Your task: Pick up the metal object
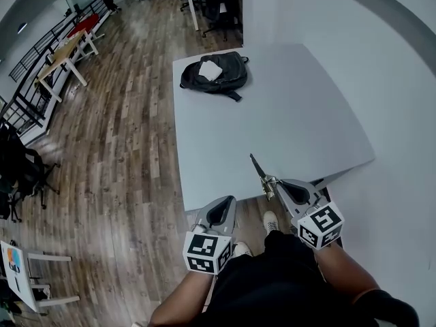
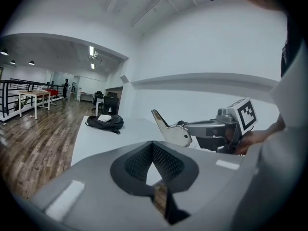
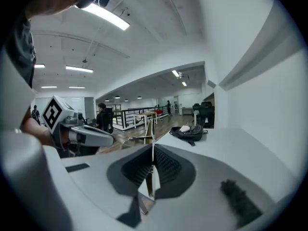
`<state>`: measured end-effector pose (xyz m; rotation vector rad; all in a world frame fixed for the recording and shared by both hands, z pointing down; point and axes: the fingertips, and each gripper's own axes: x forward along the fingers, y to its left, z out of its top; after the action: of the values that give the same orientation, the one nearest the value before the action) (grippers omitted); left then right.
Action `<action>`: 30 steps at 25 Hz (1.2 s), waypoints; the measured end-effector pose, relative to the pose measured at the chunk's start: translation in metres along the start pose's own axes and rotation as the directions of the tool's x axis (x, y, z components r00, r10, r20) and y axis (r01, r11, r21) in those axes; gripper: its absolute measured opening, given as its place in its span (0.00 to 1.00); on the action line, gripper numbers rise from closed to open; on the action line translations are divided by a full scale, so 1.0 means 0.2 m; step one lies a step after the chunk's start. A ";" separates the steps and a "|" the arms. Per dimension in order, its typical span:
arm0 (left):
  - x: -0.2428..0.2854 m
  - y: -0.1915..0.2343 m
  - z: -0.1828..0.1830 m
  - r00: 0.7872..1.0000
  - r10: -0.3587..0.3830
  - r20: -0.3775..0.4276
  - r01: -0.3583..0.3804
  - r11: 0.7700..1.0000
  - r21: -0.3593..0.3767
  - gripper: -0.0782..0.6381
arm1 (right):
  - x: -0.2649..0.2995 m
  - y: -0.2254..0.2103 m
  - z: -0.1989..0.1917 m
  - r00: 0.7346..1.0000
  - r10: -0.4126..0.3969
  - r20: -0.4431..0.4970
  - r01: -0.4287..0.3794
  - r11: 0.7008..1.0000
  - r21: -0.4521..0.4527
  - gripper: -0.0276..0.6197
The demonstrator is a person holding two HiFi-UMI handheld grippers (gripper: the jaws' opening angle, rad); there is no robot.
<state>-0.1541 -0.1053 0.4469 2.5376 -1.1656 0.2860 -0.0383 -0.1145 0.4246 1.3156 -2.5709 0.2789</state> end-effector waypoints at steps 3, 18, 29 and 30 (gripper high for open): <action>0.00 -0.03 0.02 1.000 -0.005 0.009 0.005 1.000 0.005 0.12 | -0.03 0.00 0.01 1.000 0.000 0.016 -0.001 1.000 0.015 0.06; 0.07 -0.25 0.10 0.998 0.041 0.051 -0.041 0.999 0.007 0.12 | -0.27 -0.15 0.10 0.993 0.042 0.108 -0.045 0.999 0.020 0.06; 0.20 -0.65 0.14 0.993 0.062 0.096 -0.060 0.998 -0.024 0.12 | -0.63 -0.35 0.13 0.985 0.099 0.140 -0.102 0.995 0.018 0.06; 0.20 -0.69 0.14 0.993 0.064 0.095 -0.062 0.998 -0.024 0.12 | -0.66 -0.36 0.13 0.984 0.106 0.144 -0.111 0.994 0.024 0.06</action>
<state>-0.0219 -0.0608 0.4046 2.5243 -1.2790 0.1675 0.0923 -0.0626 0.3650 1.2503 -2.7736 0.2556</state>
